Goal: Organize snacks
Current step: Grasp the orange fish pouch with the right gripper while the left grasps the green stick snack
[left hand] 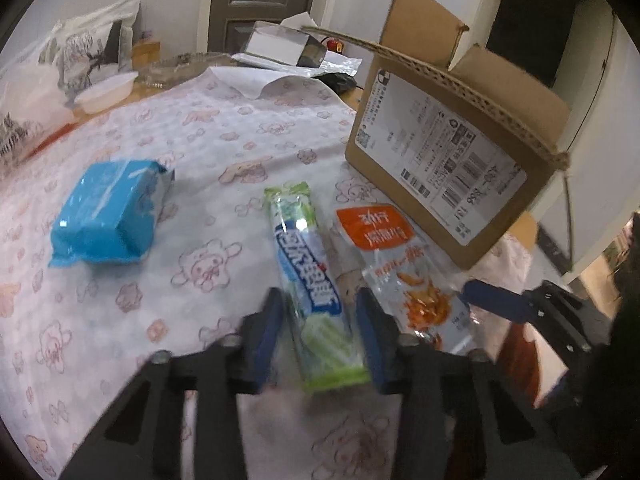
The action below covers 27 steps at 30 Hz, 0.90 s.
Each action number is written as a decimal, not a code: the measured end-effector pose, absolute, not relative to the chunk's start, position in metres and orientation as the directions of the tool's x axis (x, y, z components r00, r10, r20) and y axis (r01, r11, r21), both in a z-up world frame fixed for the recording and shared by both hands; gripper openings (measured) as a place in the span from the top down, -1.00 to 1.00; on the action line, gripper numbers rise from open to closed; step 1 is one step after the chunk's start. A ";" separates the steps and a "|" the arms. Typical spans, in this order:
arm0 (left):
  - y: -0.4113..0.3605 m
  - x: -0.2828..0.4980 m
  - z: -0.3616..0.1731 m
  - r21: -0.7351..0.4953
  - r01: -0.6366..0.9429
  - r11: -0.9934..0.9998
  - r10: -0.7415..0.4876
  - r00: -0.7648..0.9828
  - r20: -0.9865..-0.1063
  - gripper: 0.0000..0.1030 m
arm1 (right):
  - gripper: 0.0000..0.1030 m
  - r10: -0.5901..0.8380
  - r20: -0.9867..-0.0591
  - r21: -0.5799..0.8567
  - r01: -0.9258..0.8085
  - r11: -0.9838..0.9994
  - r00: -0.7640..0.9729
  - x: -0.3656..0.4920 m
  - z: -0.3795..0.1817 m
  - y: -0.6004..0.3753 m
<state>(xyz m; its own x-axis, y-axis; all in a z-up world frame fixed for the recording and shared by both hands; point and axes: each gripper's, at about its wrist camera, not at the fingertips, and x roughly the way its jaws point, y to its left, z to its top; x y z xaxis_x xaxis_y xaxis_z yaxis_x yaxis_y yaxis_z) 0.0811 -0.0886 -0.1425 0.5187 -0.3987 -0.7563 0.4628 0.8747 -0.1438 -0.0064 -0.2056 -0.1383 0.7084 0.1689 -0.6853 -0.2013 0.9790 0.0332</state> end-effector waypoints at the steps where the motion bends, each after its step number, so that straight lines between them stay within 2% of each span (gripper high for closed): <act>1: -0.091 0.081 -0.143 -0.128 0.462 0.878 -0.388 0.527 -0.756 0.47 | -0.29 0.171 -0.684 0.033 -0.205 0.978 0.709 -0.007 -0.138 -0.206; 5: -0.083 0.076 -0.142 -0.106 0.445 0.889 -0.361 0.540 -0.760 0.51 | -0.29 0.194 -0.684 0.038 -0.231 0.972 0.704 -0.008 -0.138 -0.206; 10: -0.038 0.052 -0.140 -0.091 0.375 0.922 -0.308 0.571 -0.761 0.53 | -0.29 0.268 -0.679 0.029 -0.340 0.940 0.684 -0.012 -0.135 -0.187; 11: -0.029 0.047 -0.140 -0.093 0.359 0.929 -0.298 0.575 -0.762 0.53 | -0.23 0.284 -0.680 0.028 -0.363 0.931 0.676 -0.012 -0.135 -0.182; 13: -0.010 0.036 -0.140 -0.095 0.322 0.942 -0.277 0.585 -0.762 0.53 | 0.18 0.339 -0.697 0.039 -0.438 0.898 0.632 -0.010 -0.136 -0.169; 15: 0.007 0.025 -0.140 -0.098 0.290 0.952 -0.260 0.596 -0.760 0.53 | 0.17 0.332 -0.702 0.007 -0.460 0.888 0.630 -0.009 -0.137 -0.159; 18: 0.022 0.017 -0.142 -0.120 0.273 0.954 -0.266 0.597 -0.757 0.51 | 0.11 0.321 -0.704 -0.009 -0.460 0.888 0.634 -0.007 -0.136 -0.152; 21: 0.024 0.018 -0.143 -0.144 0.275 0.951 -0.286 0.597 -0.749 0.41 | -0.15 0.318 -0.700 0.011 -0.436 0.900 0.639 -0.005 -0.136 -0.156; 23: 0.020 0.020 -0.143 -0.135 0.280 0.951 -0.283 0.603 -0.746 0.24 | -0.36 0.268 -0.701 -0.015 -0.389 0.921 0.660 0.002 -0.136 -0.159; 27: 0.009 0.032 -0.144 -0.108 0.293 0.950 -0.273 0.612 -0.742 0.20 | -0.50 0.219 -0.704 -0.013 -0.320 0.947 0.675 0.017 -0.141 -0.164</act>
<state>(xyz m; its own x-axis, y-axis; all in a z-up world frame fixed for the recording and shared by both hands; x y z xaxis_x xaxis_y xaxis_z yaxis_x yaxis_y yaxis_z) 0.0317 0.0089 -0.1444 0.6122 -0.2732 -0.7420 0.2928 0.9500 -0.1082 0.0172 -0.1644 -0.1415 0.6754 0.2188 -0.7043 -0.3203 0.9472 -0.0129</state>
